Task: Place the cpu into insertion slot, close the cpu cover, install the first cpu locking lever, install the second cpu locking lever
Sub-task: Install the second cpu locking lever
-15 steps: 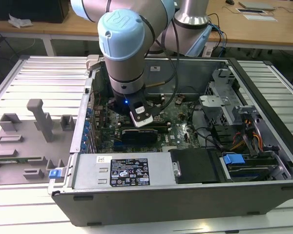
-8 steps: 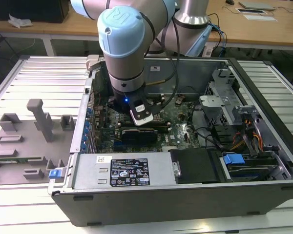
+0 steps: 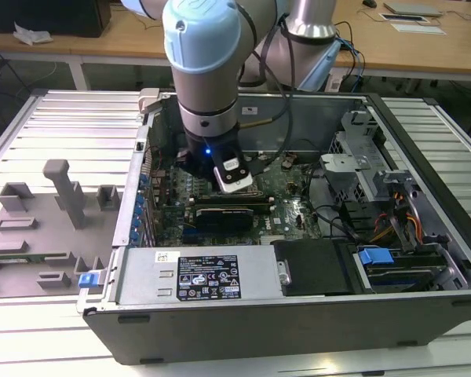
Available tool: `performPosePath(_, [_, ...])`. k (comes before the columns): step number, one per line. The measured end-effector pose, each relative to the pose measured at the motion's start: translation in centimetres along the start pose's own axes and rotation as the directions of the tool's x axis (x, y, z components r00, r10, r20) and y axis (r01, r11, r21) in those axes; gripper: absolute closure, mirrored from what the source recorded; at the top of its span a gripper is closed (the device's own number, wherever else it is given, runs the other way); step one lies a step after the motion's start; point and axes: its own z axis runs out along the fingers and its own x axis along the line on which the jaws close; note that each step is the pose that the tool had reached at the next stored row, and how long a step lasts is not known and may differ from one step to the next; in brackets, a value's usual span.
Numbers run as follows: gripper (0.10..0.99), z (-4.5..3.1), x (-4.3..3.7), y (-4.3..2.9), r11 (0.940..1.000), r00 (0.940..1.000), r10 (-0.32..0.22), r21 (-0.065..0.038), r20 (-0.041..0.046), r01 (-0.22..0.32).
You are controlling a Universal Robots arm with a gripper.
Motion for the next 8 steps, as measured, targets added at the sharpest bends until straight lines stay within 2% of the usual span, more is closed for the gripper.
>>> performPosePath(2, [0.98,0.1,-1.2,0.17,1.0,1.0,0.001,0.0,-0.0029,-0.001])
performPosePath(5, [0.98,0.19,-2.32,0.33,1.0,0.9999,0.002,0.002,-0.0099,-0.002])
performPosePath(8, [0.98,0.27,-2.65,0.63,1.0,0.9999,0.002,0.005,-0.011,-0.002])
